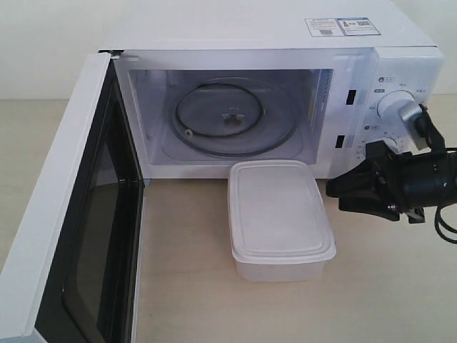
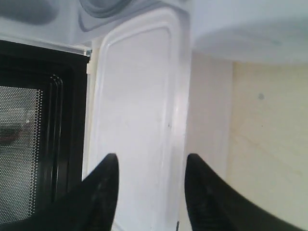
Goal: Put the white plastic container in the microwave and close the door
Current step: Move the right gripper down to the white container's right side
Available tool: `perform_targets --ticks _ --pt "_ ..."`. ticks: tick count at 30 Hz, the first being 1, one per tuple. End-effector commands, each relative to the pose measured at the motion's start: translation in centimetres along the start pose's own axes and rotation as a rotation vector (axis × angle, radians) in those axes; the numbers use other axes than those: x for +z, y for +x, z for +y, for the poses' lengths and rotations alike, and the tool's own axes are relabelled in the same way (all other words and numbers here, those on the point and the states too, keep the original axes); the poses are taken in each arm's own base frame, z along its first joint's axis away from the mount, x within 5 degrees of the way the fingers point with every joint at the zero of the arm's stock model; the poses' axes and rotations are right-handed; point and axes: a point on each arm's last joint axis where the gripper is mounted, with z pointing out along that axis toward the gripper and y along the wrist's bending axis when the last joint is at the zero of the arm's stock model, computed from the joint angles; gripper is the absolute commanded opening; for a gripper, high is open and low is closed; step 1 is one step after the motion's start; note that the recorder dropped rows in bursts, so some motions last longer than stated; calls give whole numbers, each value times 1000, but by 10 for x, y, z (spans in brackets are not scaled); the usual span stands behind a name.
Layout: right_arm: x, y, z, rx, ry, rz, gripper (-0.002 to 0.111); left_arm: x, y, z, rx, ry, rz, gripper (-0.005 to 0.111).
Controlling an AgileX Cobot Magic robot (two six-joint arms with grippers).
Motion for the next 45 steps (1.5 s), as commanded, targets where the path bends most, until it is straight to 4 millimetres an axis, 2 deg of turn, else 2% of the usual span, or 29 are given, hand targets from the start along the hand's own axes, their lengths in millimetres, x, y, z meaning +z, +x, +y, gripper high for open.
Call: perform_targets --ticks 1,5,16,45 --pt "14 0 -2 -38 45 -2 43 0 1 0 0 -2 4 4" --pt "21 0 -1 -70 92 -13 43 0 1 0 0 -2 4 4" --pt "22 -3 -1 -67 93 -48 43 0 1 0 0 -2 4 4" --pt "35 -2 -19 -30 71 -74 43 0 1 0 0 -2 4 4"
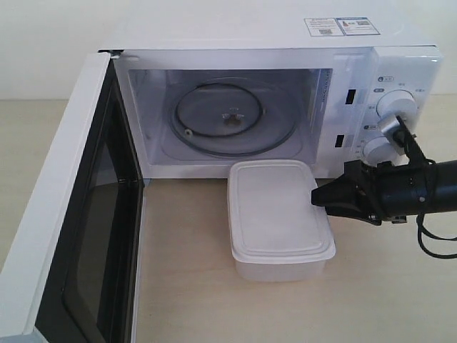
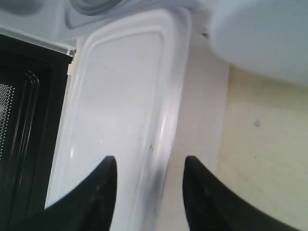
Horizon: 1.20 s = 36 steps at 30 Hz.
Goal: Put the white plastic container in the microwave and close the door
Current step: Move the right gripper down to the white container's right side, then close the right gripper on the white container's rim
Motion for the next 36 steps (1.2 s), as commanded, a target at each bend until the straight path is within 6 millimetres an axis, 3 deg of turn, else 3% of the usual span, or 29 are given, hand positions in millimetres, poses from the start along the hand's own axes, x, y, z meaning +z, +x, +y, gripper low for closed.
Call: perform_targets --ticks 1,12,13,16,17,24,36 --pt "6 -5 -10 82 51 -49 43 0 1 0 0 -2 4 4" --pt "27 7 2 -14 109 51 41 0 1 0 0 -2 4 4" --pt "27 7 2 -15 99 53 38 0 1 0 0 -2 4 4" --pt "27 9 5 1 81 78 4 0 1 0 0 -2 4 4" --pt "27 10 4 11 84 80 -1 0 1 0 0 -2 4 4" --pt "9 7 22 -16 138 84 0 0 1 0 0 -2 4 4" --pt "-20 36 47 -7 162 34 0 0 1 0 0 -2 4 4"
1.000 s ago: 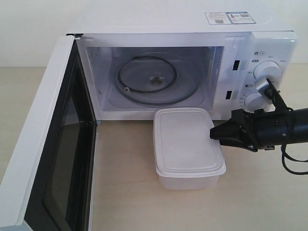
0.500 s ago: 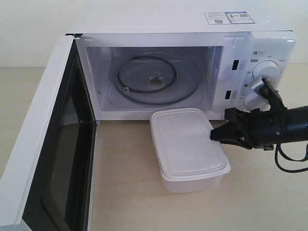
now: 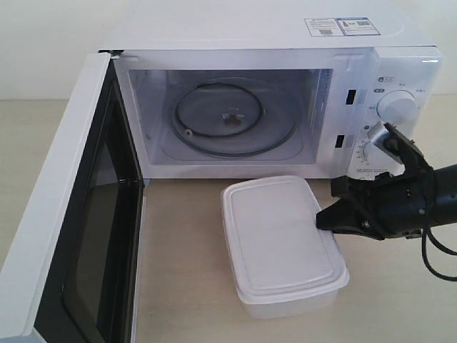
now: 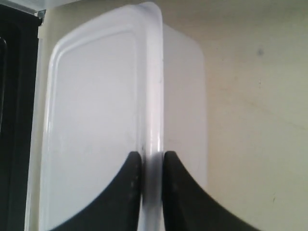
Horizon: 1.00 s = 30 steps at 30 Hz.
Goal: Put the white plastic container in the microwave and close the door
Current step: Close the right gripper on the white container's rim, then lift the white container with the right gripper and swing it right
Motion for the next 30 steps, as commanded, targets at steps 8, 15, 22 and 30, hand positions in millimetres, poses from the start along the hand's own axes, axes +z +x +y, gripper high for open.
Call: perform_targets --ticks 8,15,22,30 --pt "-30 34 20 29 -8 -66 0 0 1 0 0 -2 4 4" --pt "-45 58 30 34 -29 -105 0 0 1 0 0 -2 4 4" --pt "-63 75 45 17 -72 -174 0 0 1 0 0 -2 4 4" --pt "-85 82 63 12 -115 -274 0 0 1 0 0 -2 4 4"
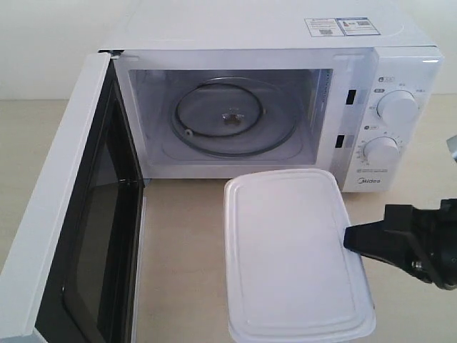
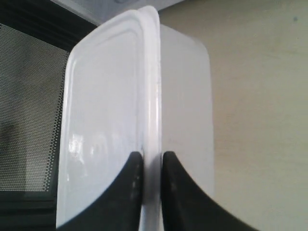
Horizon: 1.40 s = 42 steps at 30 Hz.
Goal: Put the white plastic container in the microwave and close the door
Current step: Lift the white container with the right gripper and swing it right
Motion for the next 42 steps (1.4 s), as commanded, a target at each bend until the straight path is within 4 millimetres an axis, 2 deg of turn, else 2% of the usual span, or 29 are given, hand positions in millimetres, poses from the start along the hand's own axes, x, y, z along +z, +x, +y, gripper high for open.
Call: perform_targets --ticks 1,13,21,29,37,42 --pt "-11 1 12 11 -44 -53 0 0 1 0 0 -2 4 4" --pt "-28 3 25 79 -72 -142 0 0 1 0 0 -2 4 4" --pt "-45 12 35 100 -115 -238 0 0 1 0 0 -2 4 4" --pt "-45 12 34 135 -111 -240 0 0 1 0 0 -2 4 4" --pt "-45 11 22 195 18 -259 0 0 1 0 0 -2 4 4" --pt "-52 12 21 235 50 -320 0 0 1 0 0 -2 4 4"
